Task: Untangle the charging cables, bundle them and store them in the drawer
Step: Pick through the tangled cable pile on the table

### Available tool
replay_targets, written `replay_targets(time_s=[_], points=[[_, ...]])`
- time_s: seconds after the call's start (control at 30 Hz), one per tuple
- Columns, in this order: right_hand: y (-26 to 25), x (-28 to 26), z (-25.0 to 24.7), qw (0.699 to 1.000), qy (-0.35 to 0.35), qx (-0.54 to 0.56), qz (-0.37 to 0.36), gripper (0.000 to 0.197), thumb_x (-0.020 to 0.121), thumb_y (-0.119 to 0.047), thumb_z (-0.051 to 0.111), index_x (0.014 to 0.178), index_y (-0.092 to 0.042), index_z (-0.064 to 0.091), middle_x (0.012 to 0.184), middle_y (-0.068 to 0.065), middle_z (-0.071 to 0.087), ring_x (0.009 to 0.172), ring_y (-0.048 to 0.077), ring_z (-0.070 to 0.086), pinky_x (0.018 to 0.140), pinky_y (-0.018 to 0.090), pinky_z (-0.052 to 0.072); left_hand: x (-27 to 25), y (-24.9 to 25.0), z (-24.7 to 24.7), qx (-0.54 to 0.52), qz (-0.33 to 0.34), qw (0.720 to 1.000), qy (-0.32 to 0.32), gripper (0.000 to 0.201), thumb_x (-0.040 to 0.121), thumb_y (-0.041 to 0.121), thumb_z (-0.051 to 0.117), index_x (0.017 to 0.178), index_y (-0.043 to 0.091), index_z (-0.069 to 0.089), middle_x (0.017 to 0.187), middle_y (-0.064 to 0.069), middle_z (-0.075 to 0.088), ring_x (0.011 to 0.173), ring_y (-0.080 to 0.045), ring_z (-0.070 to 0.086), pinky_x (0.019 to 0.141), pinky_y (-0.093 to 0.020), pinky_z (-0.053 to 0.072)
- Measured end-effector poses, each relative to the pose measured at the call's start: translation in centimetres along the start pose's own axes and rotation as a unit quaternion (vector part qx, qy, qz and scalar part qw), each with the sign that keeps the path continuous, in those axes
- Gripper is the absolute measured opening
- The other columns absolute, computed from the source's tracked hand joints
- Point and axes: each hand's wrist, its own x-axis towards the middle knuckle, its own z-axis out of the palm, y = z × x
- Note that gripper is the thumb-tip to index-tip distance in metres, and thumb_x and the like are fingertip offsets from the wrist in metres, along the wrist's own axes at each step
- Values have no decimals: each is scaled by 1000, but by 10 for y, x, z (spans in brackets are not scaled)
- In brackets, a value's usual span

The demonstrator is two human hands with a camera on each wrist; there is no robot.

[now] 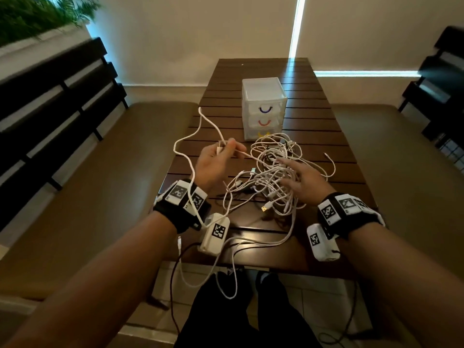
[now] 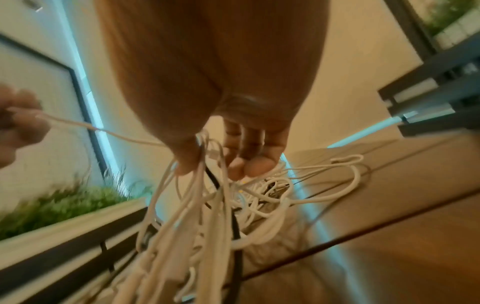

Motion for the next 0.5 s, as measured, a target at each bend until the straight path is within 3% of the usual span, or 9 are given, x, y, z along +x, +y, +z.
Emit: replay_targets(time_s=[0.07, 0.1, 0.17, 0.23, 0.3, 0.4, 0.43, 0.5], points=[[2, 2, -7, 997, 46, 40, 37, 50, 87, -12, 67, 133, -29, 57, 113, 3, 66, 83, 9, 61, 81, 27, 47, 0, 10, -3, -52, -6, 999, 1, 35, 103, 25, 39, 86, 10, 65, 75, -1, 61, 39, -1, 36, 38, -13, 26], [6, 2, -11, 995, 56, 40, 67, 52, 86, -10, 67, 133, -29, 56, 116, 3, 67, 84, 10, 63, 80, 24, 46, 2, 17, -6, -86, -6, 996, 5, 35, 103, 27, 39, 84, 13, 64, 74, 1, 61, 41, -3, 32, 38, -17, 21], [13, -2, -18, 991, 39, 10, 127, 67, 84, -9, 68, 142, -30, 44, 133, 6, 58, 106, 21, 62, 89, 24, 45, 6, 30, -14, -119, -1, 993, 6, 34, 103, 27, 38, 84, 14, 63, 73, 2, 62, 44, -6, 28, 41, -22, 18], [9, -6, -21, 988, 3, -53, 144, 82, 80, -9, 70, 148, -31, 31, 140, 11, 43, 120, 30, 52, 98, 31, 42, 7, 39, -17, -81, 13, 997, -12, 33, 103, 25, 38, 86, 13, 64, 73, 2, 64, 42, -5, 29, 38, -18, 21], [-5, -11, -23, 993, -17, -58, 106, 85, 78, -5, 71, 147, -33, 31, 136, 10, 30, 121, 28, 46, 99, 29, 43, 7, 36, -14, -9, 27, 999, -32, 33, 103, 22, 39, 85, 14, 65, 76, -1, 63, 38, -3, 32, 37, -13, 25], [-31, -20, -28, 998, -51, -1, 24, 74, 81, -5, 68, 144, -30, 39, 132, 3, 31, 110, 14, 47, 81, 9, 42, 0, 26, 1, 42, 21, 997, -64, 33, 103, 23, 40, 84, 17, 66, 73, 3, 64, 36, -2, 31, 36, -13, 24], [-37, -24, -29, 998, -53, 21, 4, 70, 83, -11, 69, 144, -28, 40, 130, 2, 34, 110, 12, 47, 82, 9, 42, -4, 25, 8, 32, 9, 996, -84, 33, 103, 23, 40, 84, 16, 66, 70, 6, 64, 36, -1, 30, 35, -13, 24], [-47, -34, -32, 998, -33, 43, -35, 59, 86, -23, 70, 141, -25, 46, 130, 1, 46, 114, 11, 49, 96, 22, 44, -13, 26, 23, -2, -11, 991, -136, 32, 103, 22, 39, 85, 13, 64, 65, 6, 63, 36, -1, 31, 34, -14, 24]])
